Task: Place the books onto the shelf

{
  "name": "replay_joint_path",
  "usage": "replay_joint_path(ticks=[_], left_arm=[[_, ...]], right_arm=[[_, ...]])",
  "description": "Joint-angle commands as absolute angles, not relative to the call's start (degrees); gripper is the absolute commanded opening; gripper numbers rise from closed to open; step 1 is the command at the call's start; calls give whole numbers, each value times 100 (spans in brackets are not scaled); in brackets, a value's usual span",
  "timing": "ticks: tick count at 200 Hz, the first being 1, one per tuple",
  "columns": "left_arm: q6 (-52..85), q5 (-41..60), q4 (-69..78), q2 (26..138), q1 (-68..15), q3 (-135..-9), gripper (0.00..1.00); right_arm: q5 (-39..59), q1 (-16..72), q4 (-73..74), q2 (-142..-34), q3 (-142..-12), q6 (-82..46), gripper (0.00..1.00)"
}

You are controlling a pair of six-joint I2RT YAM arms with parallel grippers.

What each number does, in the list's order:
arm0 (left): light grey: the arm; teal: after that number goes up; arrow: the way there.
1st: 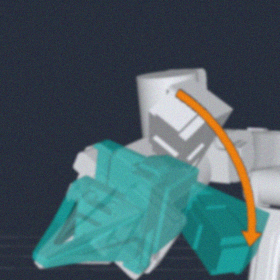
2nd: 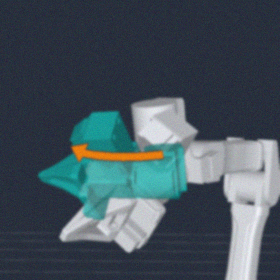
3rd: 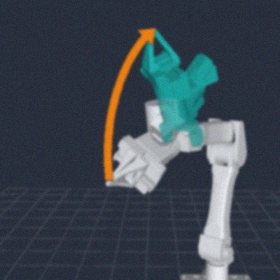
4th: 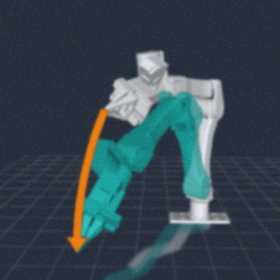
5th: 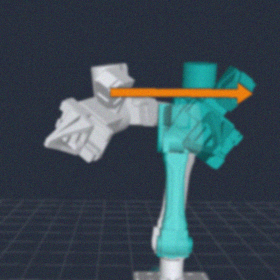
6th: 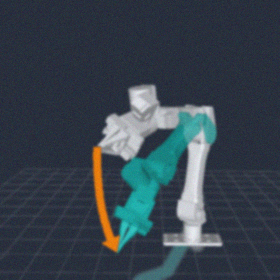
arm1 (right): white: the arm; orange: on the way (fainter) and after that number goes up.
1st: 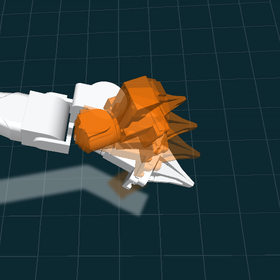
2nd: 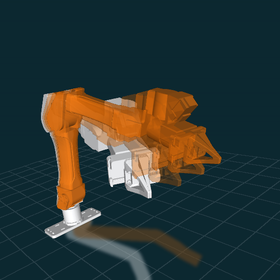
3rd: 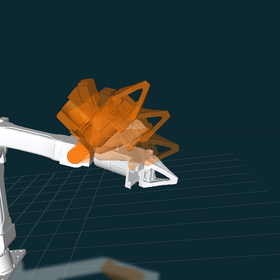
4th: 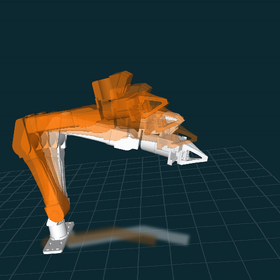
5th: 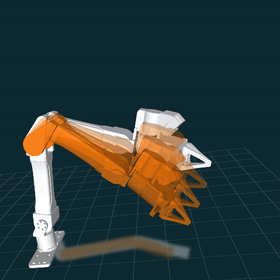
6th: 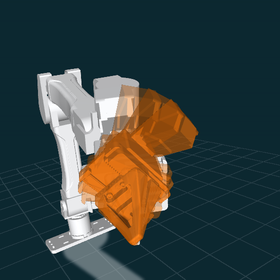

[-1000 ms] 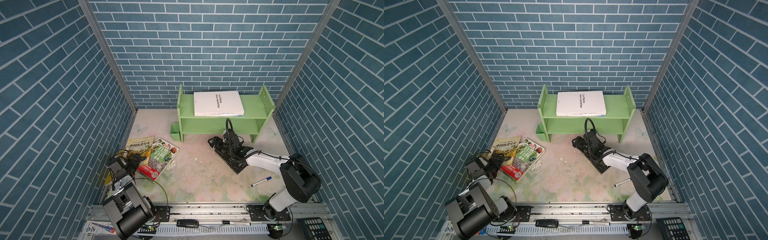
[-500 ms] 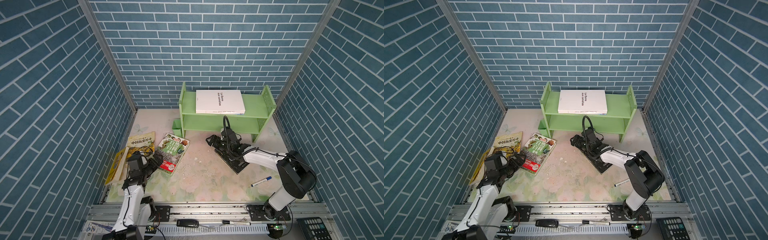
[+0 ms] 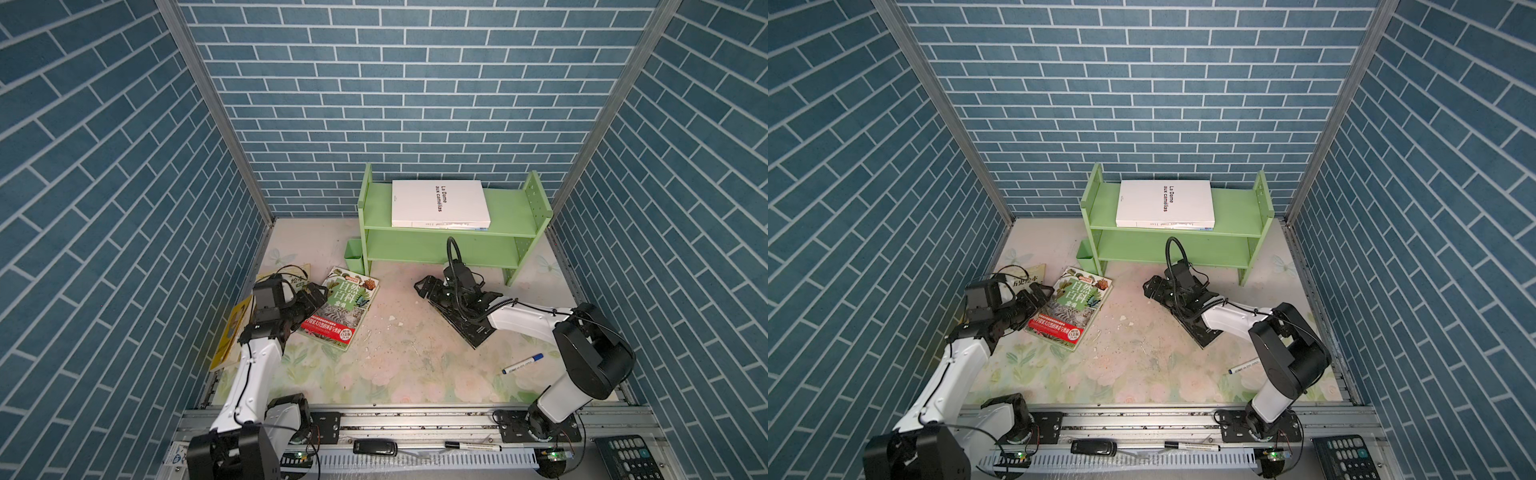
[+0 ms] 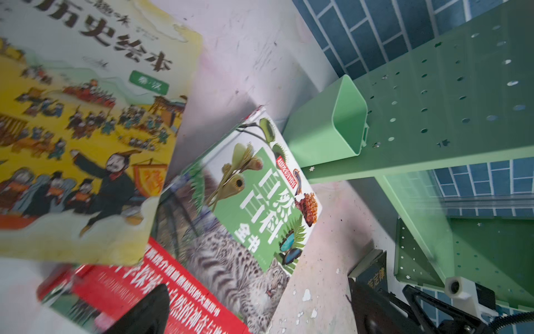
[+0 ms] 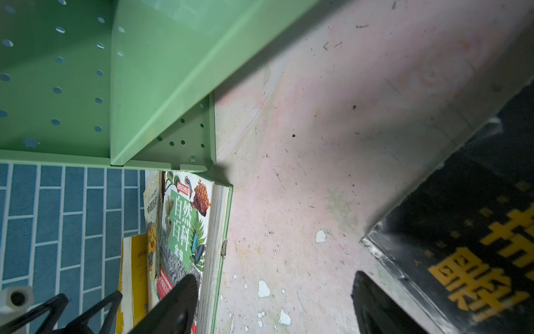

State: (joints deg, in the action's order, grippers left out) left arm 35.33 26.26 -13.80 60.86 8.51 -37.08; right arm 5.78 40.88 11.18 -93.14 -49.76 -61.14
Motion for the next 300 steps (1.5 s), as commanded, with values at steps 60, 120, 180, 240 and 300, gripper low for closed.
replay_joint_path(ticks=[60, 120, 180, 240, 300], left_arm=[[2926, 1917, -616, 9003, 573, -5458, 100], [2883, 1593, -390, 9328, 273, -5229, 100], [2926, 1446, -391, 9449, -251, -4858, 100], [3864, 1634, -8, 8949, -1428, -3883, 100], [4554, 2039, 242, 8821, -1977, -3727, 100]], right_arm=[[548, 4213, 1471, -9393, -4950, -6304, 84], [907, 4420, 1669, -10083, -5384, -6434, 84], [1026, 4429, 1694, -10230, -5424, -6430, 84], [1190, 4428, 1808, -10357, -5331, -6499, 84], [1250, 4425, 1743, -10260, -5146, -6481, 84]])
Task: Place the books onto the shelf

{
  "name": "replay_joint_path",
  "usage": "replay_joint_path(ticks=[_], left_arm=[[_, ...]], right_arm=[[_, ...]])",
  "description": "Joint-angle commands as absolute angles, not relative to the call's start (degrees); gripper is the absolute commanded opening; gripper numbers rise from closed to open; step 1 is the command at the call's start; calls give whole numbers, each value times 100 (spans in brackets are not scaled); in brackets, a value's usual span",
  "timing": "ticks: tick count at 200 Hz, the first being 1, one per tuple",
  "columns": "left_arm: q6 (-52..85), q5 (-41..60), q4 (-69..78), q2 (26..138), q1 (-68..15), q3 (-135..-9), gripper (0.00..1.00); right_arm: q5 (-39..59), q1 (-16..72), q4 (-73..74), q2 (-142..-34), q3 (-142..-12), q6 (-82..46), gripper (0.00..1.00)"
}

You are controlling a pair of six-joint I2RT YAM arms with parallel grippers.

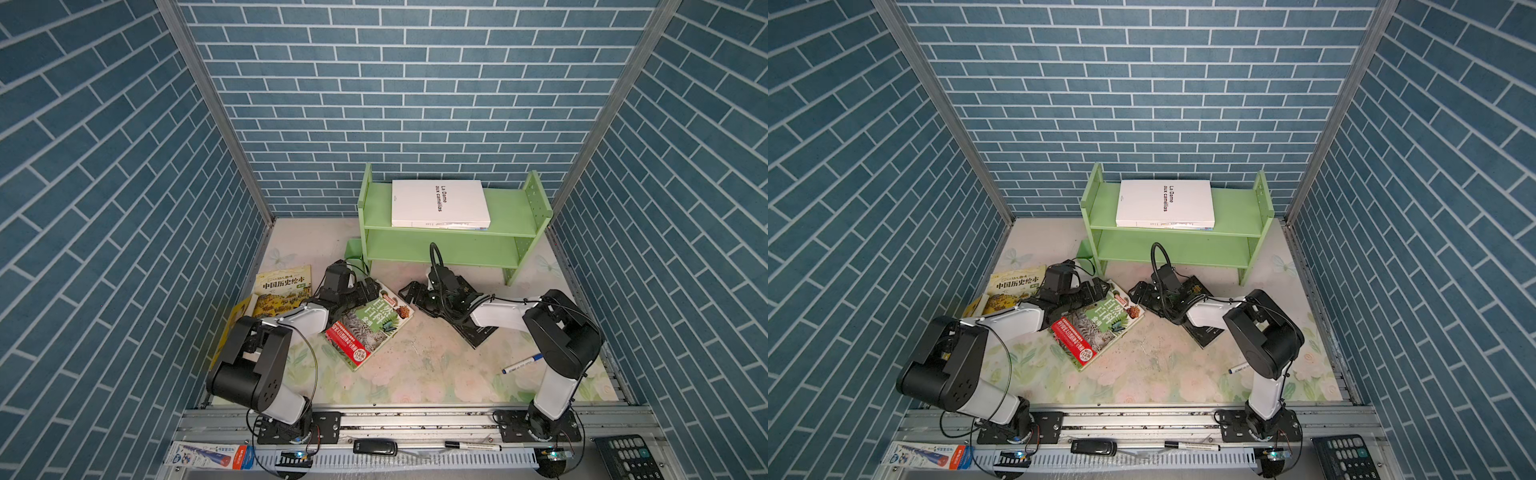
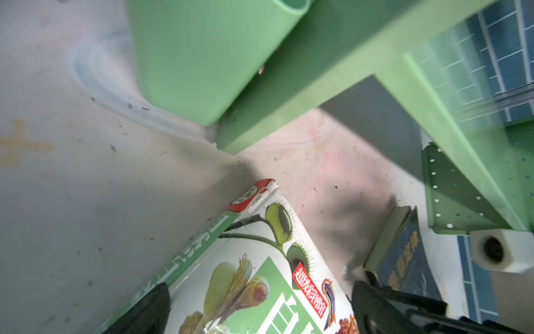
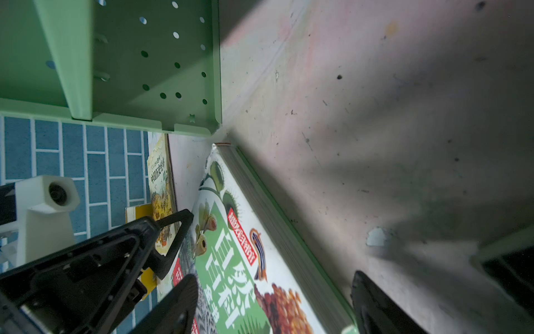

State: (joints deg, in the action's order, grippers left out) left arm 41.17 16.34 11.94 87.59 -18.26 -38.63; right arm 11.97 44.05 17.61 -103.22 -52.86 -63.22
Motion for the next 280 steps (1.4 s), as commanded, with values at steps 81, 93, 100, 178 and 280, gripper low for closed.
replay_joint_path(ticks=[81, 93, 100, 178, 280], left_arm=[[3033, 487, -2066, 7874, -1635, -4465, 100], [2939, 433, -2015, 7936, -1555, -4402, 100], [2927, 435, -1981, 7981, -1511, -4359, 100], [2866, 701, -1593, 8410, -1184, -4024, 100], [2836, 1942, -969, 8341, -1028, -3542, 100]], right_arm=[[1545, 4485, -499, -9264, -5044, -5718, 84], [1654, 4546, -471, -9048, -4851, -5779, 84], [1661, 4593, -434, -8942, -4757, -5832, 84], [2103, 5003, 488, -10150, -5543, -6065, 83], [2127, 5082, 733, -10716, -5864, -6293, 83]])
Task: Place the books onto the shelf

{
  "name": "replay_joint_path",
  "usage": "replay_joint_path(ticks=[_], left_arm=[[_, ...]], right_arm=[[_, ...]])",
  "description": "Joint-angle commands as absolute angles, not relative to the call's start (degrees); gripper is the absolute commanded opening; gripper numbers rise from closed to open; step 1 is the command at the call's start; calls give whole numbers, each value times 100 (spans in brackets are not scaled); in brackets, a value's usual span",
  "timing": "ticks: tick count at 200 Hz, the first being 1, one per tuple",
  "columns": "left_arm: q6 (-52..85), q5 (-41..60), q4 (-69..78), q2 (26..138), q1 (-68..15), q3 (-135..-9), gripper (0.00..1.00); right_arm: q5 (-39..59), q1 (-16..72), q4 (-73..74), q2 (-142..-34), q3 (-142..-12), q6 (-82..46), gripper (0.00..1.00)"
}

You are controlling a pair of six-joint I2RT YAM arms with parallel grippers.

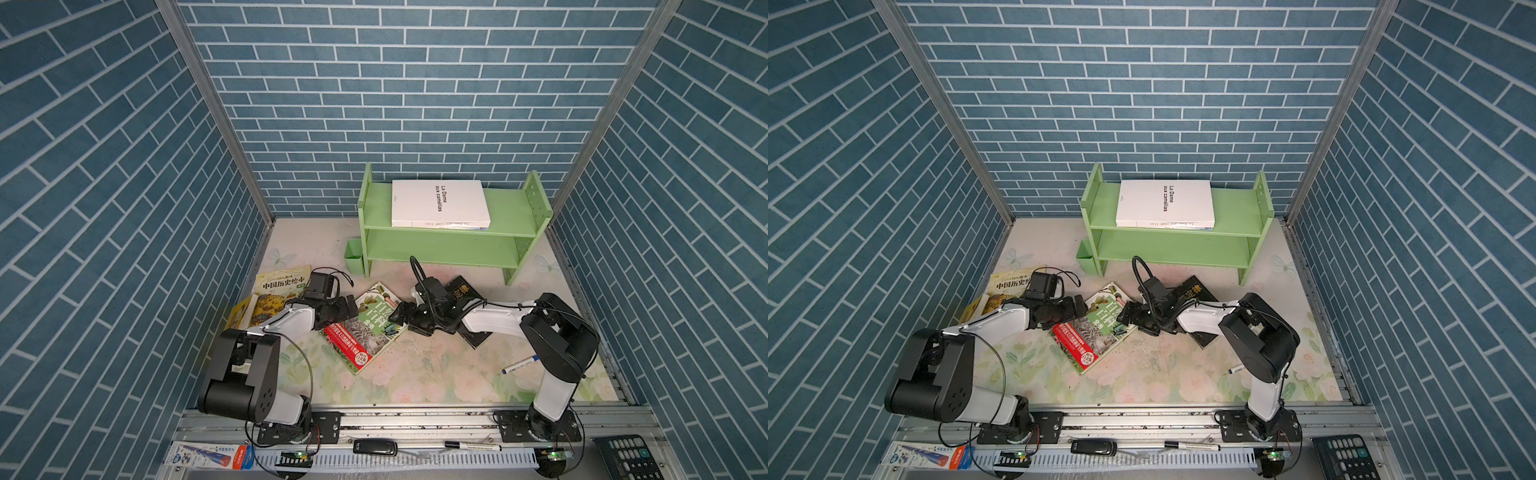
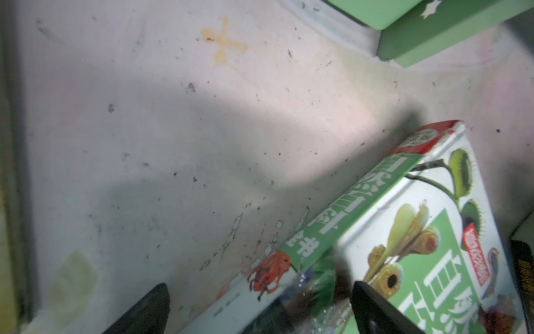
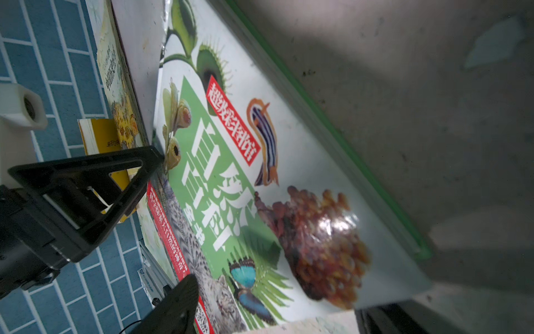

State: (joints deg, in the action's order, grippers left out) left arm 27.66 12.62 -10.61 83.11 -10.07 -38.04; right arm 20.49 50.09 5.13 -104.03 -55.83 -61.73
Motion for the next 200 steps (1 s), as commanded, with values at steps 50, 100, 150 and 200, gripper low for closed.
replay_joint_path(ticks=[50, 100, 150, 200], left_arm=[[3116, 2557, -1078, 7539, -1630, -2863, 100], [4173, 2885, -746, 5992, -2890, -2310, 100], [4103, 1934, -2143, 5623, -2944, -2507, 100], [4280, 2058, -1841, 6359, -2962, -2572, 100]], right_arm=[[1972, 4731, 664, -10754, -5935, -6166, 83], [1845, 4209, 58, -10511, -6308, -5384, 83], [1553, 4087, -724, -10198, -6599, -5087, 84], [1405, 4242, -657, -10088, -6026, -5268, 83]])
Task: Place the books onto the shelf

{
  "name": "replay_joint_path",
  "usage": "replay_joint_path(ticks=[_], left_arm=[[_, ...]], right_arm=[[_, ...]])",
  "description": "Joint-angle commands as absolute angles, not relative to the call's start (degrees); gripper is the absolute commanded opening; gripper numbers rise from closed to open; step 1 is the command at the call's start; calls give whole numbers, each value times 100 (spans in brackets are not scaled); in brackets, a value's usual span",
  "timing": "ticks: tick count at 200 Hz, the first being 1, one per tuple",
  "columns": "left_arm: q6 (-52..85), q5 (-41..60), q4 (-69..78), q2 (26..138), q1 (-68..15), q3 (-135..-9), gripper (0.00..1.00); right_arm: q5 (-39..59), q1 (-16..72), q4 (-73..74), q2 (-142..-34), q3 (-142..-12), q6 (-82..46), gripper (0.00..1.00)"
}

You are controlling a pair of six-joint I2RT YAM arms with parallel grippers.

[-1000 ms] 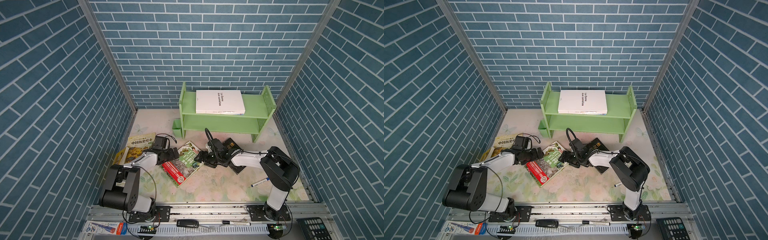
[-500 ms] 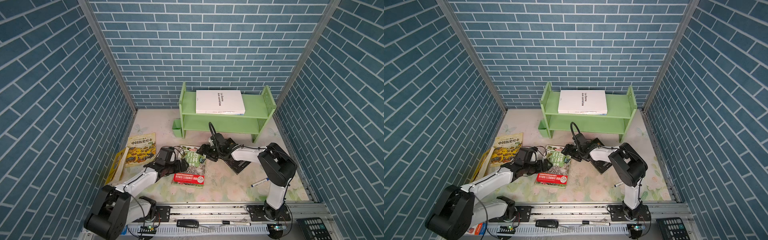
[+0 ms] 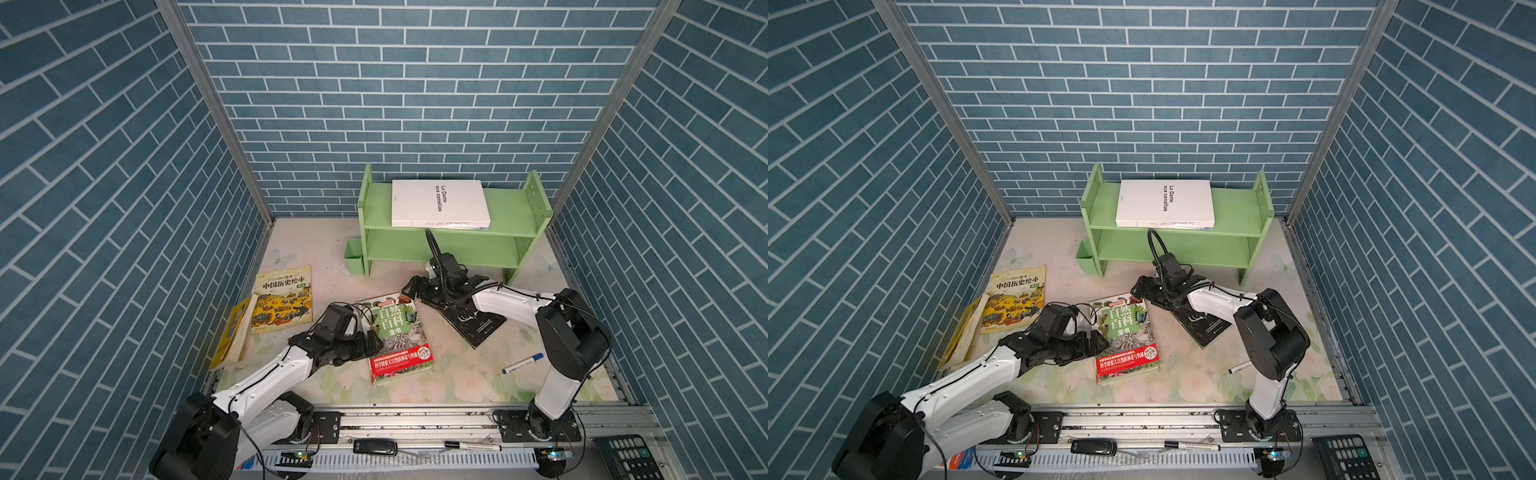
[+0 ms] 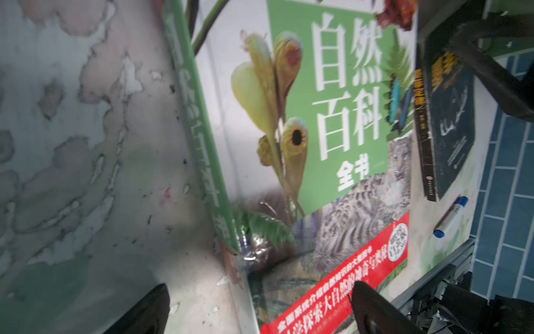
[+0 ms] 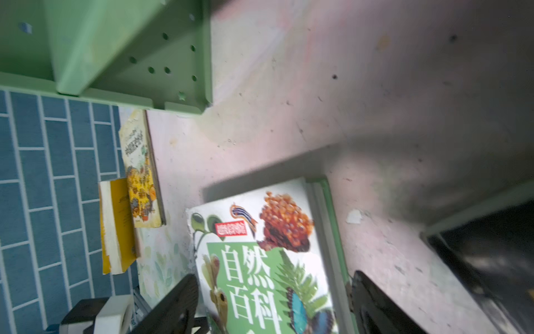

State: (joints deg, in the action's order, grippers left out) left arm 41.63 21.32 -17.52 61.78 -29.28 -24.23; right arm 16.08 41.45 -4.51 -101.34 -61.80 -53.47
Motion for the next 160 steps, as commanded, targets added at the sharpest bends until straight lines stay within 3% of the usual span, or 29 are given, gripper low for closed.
replay_joint_path(ticks=[1, 73, 133, 160], left_arm=[[4289, 2053, -1839, 6370, -2962, -2574, 100], [6074, 1248, -1225, 6288, -3581, -2295, 100], [6744, 674, -1191, 6321, -3679, -2491, 100], [6706, 646, -930, 6380, -3677, -2484, 100]], right_arm=[[1406, 4252, -649, -10098, -6027, -5271, 83], [1415, 4740, -598, -10906, -6563, -5457, 83], [891, 4816, -904, -10317, -5791, -5433, 64], [1239, 4825, -543, -10192, -5391, -5244, 60]])
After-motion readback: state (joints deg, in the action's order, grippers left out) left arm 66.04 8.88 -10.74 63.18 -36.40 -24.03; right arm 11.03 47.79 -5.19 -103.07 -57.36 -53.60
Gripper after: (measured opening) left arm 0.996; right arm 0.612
